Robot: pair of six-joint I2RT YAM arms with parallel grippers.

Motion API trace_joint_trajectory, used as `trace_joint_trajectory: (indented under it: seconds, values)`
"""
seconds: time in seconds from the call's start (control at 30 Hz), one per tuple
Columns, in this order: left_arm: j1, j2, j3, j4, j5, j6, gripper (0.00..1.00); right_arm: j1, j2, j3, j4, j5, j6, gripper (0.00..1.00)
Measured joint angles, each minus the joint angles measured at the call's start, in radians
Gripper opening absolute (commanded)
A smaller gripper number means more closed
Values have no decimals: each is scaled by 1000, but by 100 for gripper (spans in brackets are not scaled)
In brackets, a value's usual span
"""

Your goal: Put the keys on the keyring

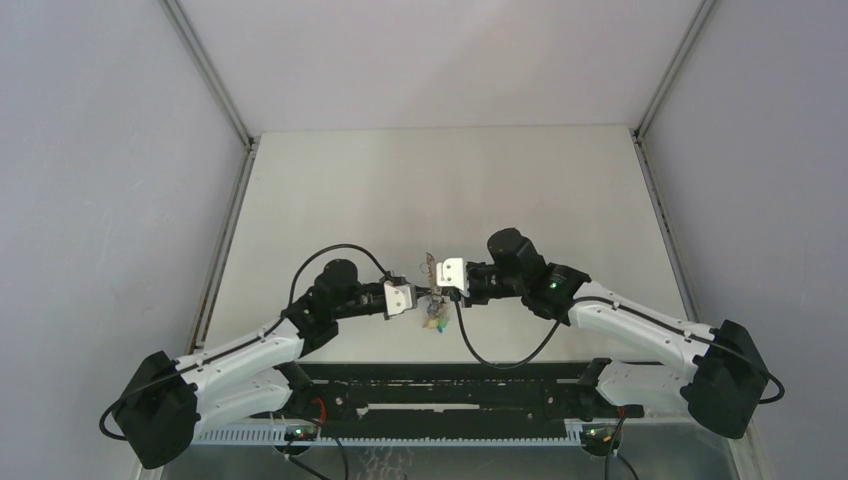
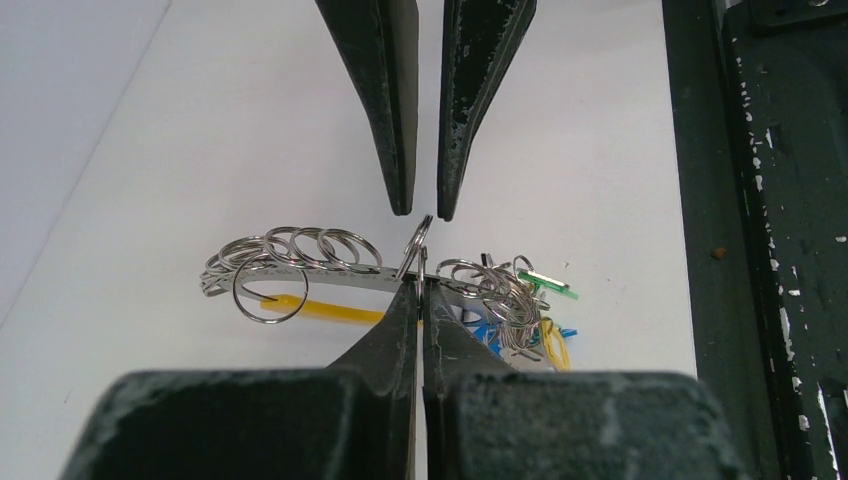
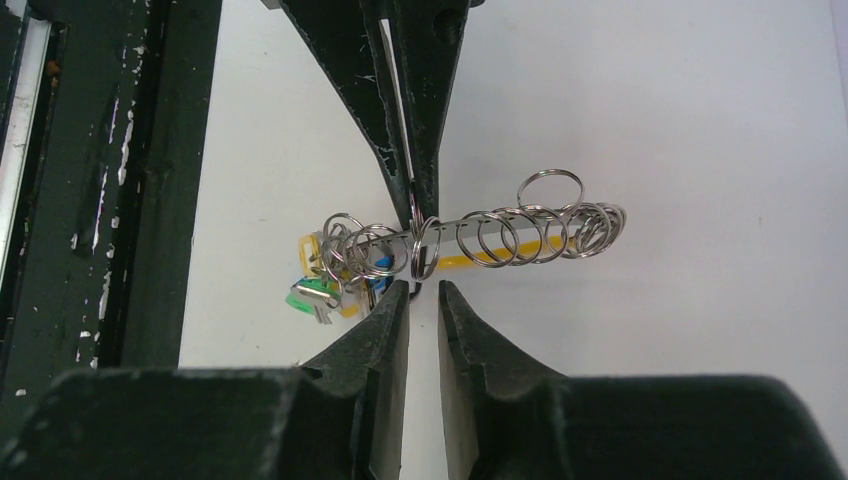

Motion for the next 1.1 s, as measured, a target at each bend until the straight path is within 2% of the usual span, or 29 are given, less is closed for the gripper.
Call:
trace_joint_trajectory:
  seconds: [0.33, 0.5, 0.57, 0.73, 0.97, 1.0, 1.03, 1.1]
  values:
    - [0, 0, 0, 0, -2, 0, 0, -24, -1, -33, 8, 1, 31, 21]
    - [0, -6, -1, -2, -50, 0, 0, -92, -5, -44, 11, 7, 114, 26]
    - [0, -16, -3, -3, -98, -3, 0, -120, 2, -45, 15, 10, 166, 27]
    - [5, -40, -16, -5, -267, -29, 0, -164, 76, -45, 60, 16, 290, 39]
    - [34, -101, -53, 2, -453, -62, 0, -180, 240, -25, 100, 32, 404, 39]
    - [38, -112, -60, 7, -467, -65, 0, -180, 267, -8, 97, 33, 420, 39]
    - [41, -122, -69, 15, -482, -71, 0, -180, 369, 77, 95, 25, 467, 38]
    - [47, -135, -81, 35, -534, -83, 0, -180, 383, 89, 97, 20, 477, 36]
